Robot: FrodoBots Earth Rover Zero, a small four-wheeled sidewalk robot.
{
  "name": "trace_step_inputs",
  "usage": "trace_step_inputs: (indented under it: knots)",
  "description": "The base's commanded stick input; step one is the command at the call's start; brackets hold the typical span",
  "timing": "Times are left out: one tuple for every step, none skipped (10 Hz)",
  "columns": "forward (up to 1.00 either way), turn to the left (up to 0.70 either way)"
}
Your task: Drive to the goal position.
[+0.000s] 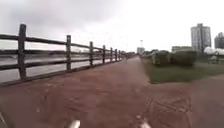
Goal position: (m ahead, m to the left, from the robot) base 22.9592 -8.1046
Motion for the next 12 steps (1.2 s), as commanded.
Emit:
trace_step_inputs:
  knots:
    - [0.70,0.00]
    - [0.70,-0.01]
    - [0.70,-0.22]
    - [0.70,-0.35]
    - [0.70,-0.10]
    - [0.70,0.00]
    - [0.70,0.00]
    - [0.70,-0.03]
    - [0.70,-0.21]
    - [0.70,-0.30]
    - [0.70,-0.11]
    - [0.70,0.00]
